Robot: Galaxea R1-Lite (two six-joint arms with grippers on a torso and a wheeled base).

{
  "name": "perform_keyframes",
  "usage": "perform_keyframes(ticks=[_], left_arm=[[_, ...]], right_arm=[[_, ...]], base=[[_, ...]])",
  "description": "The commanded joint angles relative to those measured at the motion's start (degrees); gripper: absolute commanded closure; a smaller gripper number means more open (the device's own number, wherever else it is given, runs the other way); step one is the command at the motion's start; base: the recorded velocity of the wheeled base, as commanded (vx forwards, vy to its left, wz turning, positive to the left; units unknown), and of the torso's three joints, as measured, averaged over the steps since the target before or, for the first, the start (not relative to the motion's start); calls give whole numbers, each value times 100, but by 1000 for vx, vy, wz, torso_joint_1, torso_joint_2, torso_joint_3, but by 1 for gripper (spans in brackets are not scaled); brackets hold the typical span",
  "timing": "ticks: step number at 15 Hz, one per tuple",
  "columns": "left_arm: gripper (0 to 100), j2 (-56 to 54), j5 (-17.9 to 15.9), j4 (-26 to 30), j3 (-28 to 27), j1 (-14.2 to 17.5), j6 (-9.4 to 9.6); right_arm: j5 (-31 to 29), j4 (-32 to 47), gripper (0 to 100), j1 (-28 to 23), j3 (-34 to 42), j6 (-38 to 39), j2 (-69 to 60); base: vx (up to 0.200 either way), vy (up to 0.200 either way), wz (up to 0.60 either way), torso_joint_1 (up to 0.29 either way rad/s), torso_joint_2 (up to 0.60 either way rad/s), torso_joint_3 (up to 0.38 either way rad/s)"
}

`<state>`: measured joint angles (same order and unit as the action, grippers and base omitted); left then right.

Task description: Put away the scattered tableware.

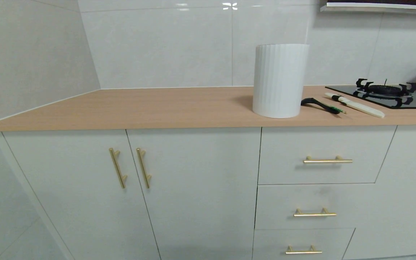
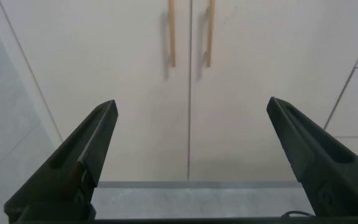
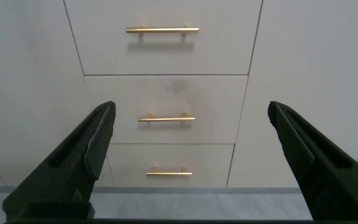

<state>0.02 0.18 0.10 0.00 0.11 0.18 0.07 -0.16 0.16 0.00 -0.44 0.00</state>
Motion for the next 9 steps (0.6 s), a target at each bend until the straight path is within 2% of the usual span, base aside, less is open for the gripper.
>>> perform_keyframes(ticks=[1,8,9], left_arm=[[0,-2,-1,-1,0,7,-1],[0,-2,8,-1,0,7,-1],[0,-2,8,-1,0,7,-1]], right_arm=[[1,-2,0,2,0,-9,9],[1,-11,0,2,0,-97,0],[54,-37,0,2,-387,0,9]], base=[[0,0,0,0,0,0],[0,0,0,0,0,0],[0,0,0,0,0,0]])
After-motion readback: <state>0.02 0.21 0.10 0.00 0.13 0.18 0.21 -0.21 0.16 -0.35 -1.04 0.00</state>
